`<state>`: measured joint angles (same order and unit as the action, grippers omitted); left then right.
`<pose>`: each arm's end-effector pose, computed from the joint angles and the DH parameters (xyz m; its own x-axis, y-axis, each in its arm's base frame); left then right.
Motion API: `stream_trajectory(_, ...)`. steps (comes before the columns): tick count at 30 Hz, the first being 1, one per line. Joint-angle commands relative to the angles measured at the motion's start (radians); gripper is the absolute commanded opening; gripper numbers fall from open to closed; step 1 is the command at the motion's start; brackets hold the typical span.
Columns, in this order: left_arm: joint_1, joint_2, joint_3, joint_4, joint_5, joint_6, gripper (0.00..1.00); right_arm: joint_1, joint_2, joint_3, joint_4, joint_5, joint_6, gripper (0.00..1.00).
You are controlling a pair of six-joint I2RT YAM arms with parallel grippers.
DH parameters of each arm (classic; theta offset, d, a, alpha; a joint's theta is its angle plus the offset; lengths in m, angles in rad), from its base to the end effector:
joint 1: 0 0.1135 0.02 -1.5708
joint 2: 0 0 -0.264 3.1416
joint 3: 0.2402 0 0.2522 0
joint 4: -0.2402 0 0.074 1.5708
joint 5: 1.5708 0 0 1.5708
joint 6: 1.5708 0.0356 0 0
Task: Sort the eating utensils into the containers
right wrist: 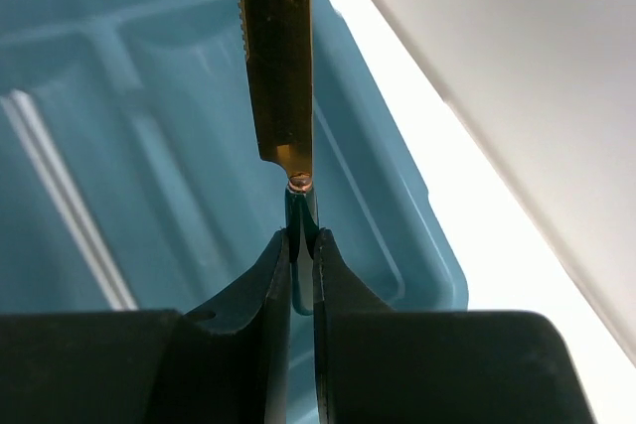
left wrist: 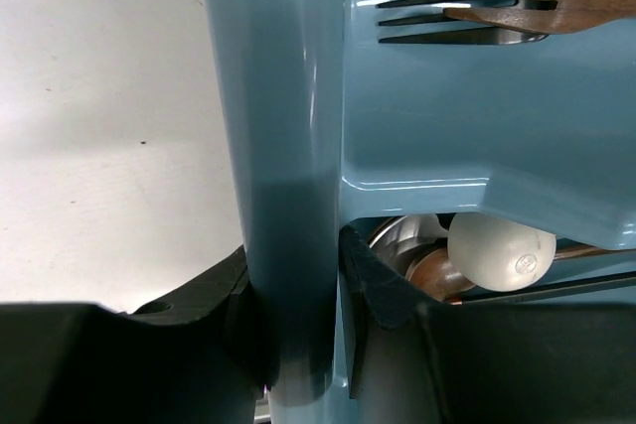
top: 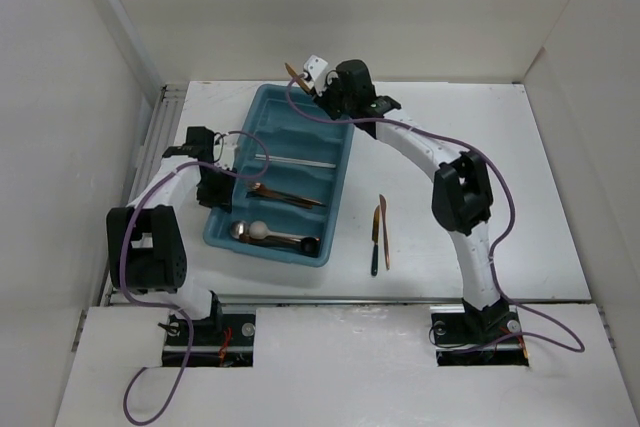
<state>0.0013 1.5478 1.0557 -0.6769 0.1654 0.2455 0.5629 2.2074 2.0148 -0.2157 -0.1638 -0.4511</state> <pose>0.3008 -0.0055 0.2141 -0.8774 0.2386 -0.4162 0.2849 0.9571 -0.0519 0.4443 0.2872 0.2945 -0.0175 -0.5196 -0.8542 -0.7341 0.5867 -0.3419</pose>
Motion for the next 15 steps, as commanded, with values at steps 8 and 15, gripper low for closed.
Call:
stream_trajectory(8, 0.009, 0.049, 0.072, -0.130, -0.035, 0.018, 0.00, 0.009, 0.098, 0.048, 0.013, 0.221, -0.107, 0.00)
stream_trajectory(15, 0.009, 0.049, 0.119, -0.173, -0.024, 0.028, 0.00, 0.038, 0.098, 0.038, 0.022, 0.198, -0.139, 0.41)
